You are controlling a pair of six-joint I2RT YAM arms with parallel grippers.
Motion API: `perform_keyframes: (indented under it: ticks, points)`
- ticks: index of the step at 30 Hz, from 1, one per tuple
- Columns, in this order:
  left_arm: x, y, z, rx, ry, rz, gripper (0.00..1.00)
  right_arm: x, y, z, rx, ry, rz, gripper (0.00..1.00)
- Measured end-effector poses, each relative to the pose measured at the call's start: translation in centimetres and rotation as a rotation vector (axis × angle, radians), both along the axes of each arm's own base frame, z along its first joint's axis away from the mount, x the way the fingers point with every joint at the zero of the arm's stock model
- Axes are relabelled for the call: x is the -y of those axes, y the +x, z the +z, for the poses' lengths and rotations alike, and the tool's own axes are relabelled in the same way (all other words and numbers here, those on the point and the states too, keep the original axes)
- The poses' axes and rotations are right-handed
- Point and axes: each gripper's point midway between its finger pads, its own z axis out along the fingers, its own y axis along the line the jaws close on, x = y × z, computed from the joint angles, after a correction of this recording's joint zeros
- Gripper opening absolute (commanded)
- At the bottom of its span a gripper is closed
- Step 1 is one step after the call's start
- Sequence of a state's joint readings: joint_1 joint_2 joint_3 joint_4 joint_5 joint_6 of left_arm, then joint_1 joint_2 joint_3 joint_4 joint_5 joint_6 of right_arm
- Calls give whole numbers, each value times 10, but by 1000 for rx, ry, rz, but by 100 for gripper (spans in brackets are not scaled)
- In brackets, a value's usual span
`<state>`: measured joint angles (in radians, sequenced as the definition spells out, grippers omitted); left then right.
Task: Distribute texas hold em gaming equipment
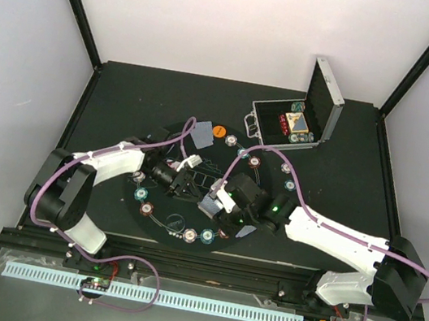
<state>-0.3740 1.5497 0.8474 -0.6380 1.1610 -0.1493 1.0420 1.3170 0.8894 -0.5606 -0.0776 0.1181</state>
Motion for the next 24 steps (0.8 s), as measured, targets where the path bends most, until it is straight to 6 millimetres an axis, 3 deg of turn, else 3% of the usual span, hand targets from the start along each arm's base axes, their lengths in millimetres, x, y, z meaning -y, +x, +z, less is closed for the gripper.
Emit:
perform_keyframes:
  ticks: [3,8,17,24]
  points:
    - [0,0,1,-1,-6,-2,33,0,0,0,0,0,-1,56]
    - [1,-1,2,-6,-13,-3,33,0,0,0,0,-1,-1,56]
    - [3,-4,3,-22,-29,-16,14,1,0,0,-2,-3,-3,56]
    - [3,-4,4,-24,-33,-17,6,2,0,-1,-2,-8,-5,55]
